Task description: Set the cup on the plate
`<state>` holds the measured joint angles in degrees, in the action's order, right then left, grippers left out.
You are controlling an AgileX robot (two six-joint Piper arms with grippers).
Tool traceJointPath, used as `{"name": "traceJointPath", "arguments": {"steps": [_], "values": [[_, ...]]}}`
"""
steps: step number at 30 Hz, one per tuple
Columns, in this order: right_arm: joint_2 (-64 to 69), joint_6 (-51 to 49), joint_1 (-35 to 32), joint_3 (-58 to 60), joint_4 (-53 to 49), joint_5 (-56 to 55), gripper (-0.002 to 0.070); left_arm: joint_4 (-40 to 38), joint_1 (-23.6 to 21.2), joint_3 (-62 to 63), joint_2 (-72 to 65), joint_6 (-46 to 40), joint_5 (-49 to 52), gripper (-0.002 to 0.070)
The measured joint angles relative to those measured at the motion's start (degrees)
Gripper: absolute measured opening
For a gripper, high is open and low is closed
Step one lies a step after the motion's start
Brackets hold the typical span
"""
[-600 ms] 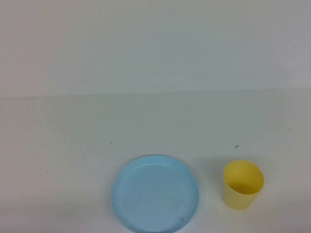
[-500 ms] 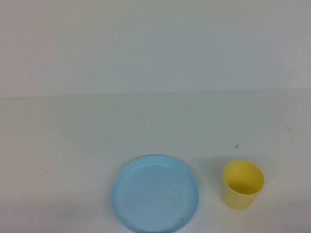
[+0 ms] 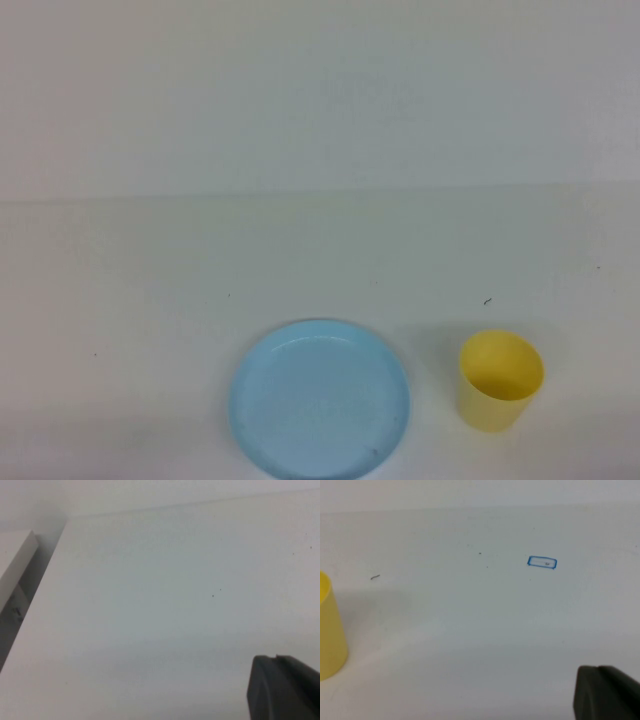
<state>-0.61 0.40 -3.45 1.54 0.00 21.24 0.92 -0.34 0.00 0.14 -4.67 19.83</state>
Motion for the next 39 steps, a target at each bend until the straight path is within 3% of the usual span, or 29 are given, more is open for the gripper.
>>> {"name": "traceJointPath", "arguments": {"steps": [19,30,36,39], "values": [[0.0,0.0,0.0,0.0,0.0,0.0,0.0000,1.4,0.0,0.0,0.0,-0.5,-0.6,0.0000],[0.0,0.0,0.0,0.0,0.0,-0.6,0.0000,1.4,0.0,0.0,0.0,-0.5,-20.6,0.0000],[0.0,0.0,0.0,0.0,0.0,-9.7,0.0000,-1.6,0.0,0.0,0.0,16.1,-24.9,0.0000],[0.0,0.0,0.0,0.0,0.3,-17.7,0.0000,-1.4,0.0,0.0,0.0,18.9,-26.2,0.0000]]}}
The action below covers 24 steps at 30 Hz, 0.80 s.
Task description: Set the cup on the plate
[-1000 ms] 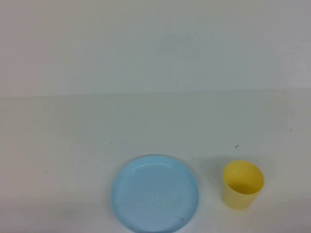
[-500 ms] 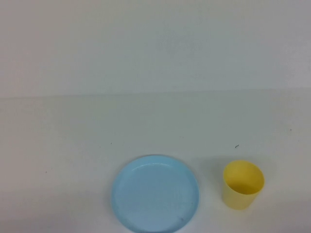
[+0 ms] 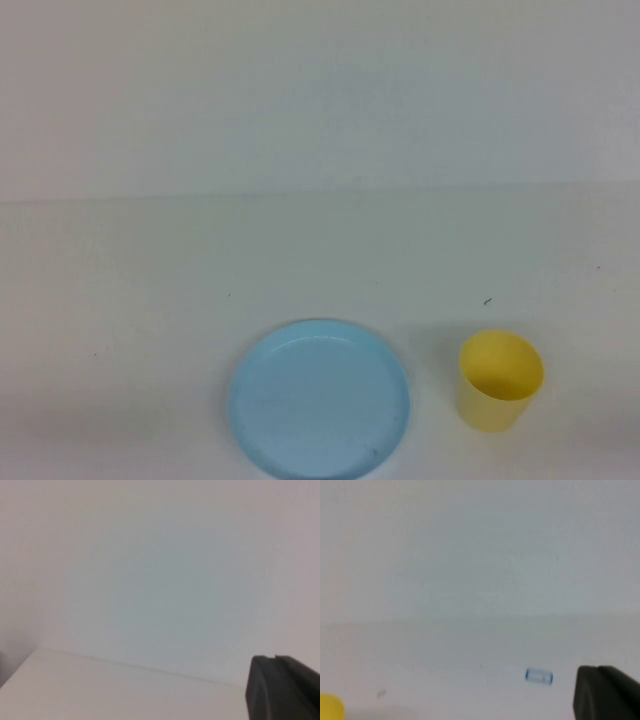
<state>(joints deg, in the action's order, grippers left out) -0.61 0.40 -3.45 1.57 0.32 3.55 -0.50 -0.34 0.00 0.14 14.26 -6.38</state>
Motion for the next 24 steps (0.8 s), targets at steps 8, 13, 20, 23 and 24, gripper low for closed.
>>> {"name": "traceJointPath", "arguments": {"steps": [8,13,20,23,24], "values": [[0.0,0.0,0.0,0.0,0.1,-12.3,0.0000,0.5,0.0,0.0,0.0,0.3,0.0,0.0000],[0.0,-0.4,0.0,0.0,0.1,-13.8,0.0000,0.5,0.0,0.0,-0.1,1.9,-0.7,0.0000],[0.0,-4.1,0.0,-2.5,-1.8,-12.0,0.0000,11.1,0.0,5.0,-0.2,9.0,1.3,0.0000],[0.0,-4.5,0.0,-8.4,-5.3,-4.7,0.0000,16.9,0.0,12.9,-0.2,11.2,10.2,0.0000],[0.0,-4.5,0.0,-10.4,-5.8,-2.7,0.0000,17.6,0.0,15.4,-0.9,11.0,13.9,0.0000]]}}
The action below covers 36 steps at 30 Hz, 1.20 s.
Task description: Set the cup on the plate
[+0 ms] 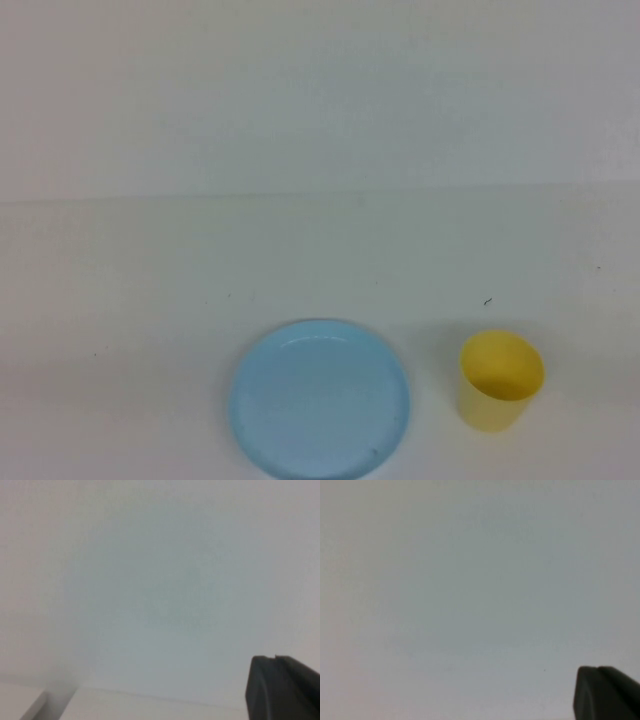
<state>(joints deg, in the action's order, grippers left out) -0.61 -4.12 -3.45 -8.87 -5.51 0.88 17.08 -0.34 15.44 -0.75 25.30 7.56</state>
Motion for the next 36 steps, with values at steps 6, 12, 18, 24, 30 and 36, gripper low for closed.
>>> {"name": "traceJointPath", "arguments": {"steps": [6,12,18,24,30,36], "values": [[6.1,0.0,0.0,-15.6,1.7,18.9,0.0000,-8.1,0.0,11.9,-12.7,-11.5,18.2,0.0000],[18.0,8.0,0.0,-25.4,9.3,35.4,0.0000,-32.1,0.1,17.0,-26.6,-35.8,24.6,0.0006],[30.6,15.2,0.0,-30.9,15.9,49.7,0.0000,-54.6,3.0,19.5,-40.7,-57.6,33.0,0.0118],[35.4,22.6,0.0,-31.3,22.6,53.6,0.0000,-70.7,8.5,23.4,-51.4,-77.3,39.3,0.0323],[35.5,28.3,0.0,-31.4,26.2,56.2,0.0000,-65.2,15.9,29.6,-59.4,-73.7,37.4,0.0356],[35.5,29.6,0.0,-31.4,27.0,57.5,0.0055,-43.7,21.3,37.8,-70.5,-58.1,35.5,0.0326]]}}
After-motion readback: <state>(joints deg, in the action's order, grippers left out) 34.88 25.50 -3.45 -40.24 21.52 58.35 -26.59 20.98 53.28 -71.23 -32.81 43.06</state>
